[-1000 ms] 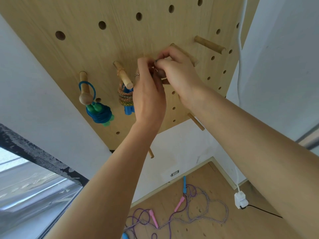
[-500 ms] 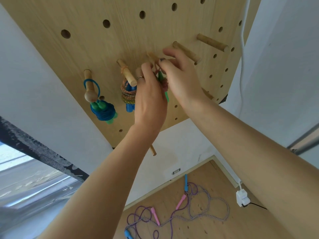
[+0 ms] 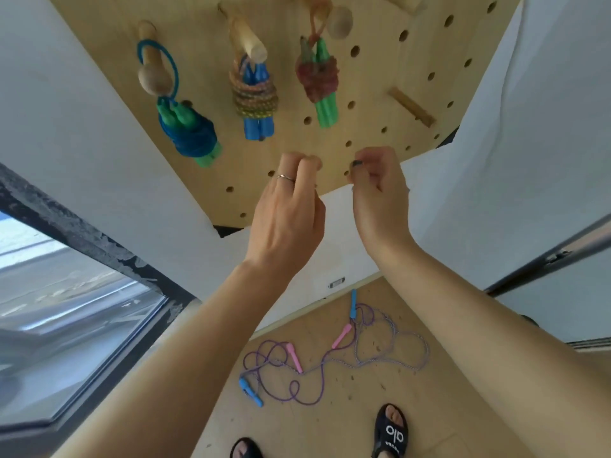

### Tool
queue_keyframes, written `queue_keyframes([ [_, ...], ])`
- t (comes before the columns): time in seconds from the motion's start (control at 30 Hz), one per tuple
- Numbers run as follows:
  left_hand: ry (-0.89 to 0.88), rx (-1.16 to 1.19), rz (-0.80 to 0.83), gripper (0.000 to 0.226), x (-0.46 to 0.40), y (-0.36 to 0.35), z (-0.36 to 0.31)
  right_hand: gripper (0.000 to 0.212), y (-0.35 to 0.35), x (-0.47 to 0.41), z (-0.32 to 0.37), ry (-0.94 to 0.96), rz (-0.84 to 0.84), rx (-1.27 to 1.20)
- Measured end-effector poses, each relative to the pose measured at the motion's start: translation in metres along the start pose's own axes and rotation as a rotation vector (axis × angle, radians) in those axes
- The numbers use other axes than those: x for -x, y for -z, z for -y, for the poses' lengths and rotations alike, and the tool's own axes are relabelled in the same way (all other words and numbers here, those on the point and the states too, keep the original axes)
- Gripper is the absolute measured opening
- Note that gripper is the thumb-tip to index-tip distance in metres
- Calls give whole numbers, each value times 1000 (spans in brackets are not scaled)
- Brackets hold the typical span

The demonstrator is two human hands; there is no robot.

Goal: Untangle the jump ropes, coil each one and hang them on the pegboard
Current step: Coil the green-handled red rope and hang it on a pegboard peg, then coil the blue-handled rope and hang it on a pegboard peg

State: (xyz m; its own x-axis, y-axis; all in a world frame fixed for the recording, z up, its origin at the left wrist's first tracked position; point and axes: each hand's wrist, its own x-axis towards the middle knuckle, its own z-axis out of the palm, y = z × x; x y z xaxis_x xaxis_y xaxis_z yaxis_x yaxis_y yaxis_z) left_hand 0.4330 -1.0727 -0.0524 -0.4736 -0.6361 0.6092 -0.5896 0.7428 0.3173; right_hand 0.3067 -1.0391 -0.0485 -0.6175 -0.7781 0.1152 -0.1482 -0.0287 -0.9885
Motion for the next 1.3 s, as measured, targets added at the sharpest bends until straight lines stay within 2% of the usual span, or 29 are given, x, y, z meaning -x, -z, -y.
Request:
queue_keyframes([
  [0.23, 72, -72, 540, 29, 128, -50, 66, 17, -24, 56, -128, -282, 245, 294],
  [0.37, 102, -66, 845, 26, 193, -74, 102, 18, -38, 93, -200, -461, 352, 368],
  [0.53, 145, -47, 1079, 21, 266, -127, 141, 20, -46, 129, -301, -669, 473, 460],
  [0.7, 316, -45, 1242, 26, 327, -206, 169, 24, -32, 146, -414, -774, 611, 616],
  [0.77, 408, -34, 1275, 29, 351, -235, 177, 26, -26, 147, -453, -785, 649, 678],
  [0.87, 428, -37, 1282, 34, 389, -288, 192, 32, -27, 147, -520, -793, 703, 777],
  [1.03, 487, 34, 1286, 35, 472, -399, 244, 44, -61, 157, -668, -683, 787, 928],
  [1.17, 496, 81, 1291, 38, 552, -479, 291, 37, -97, 182, -794, -623, 879, 1026],
  [1.3, 562, 114, 1243, 40, 620, -539, 317, 29, -113, 205, -887, -569, 874, 1102],
])
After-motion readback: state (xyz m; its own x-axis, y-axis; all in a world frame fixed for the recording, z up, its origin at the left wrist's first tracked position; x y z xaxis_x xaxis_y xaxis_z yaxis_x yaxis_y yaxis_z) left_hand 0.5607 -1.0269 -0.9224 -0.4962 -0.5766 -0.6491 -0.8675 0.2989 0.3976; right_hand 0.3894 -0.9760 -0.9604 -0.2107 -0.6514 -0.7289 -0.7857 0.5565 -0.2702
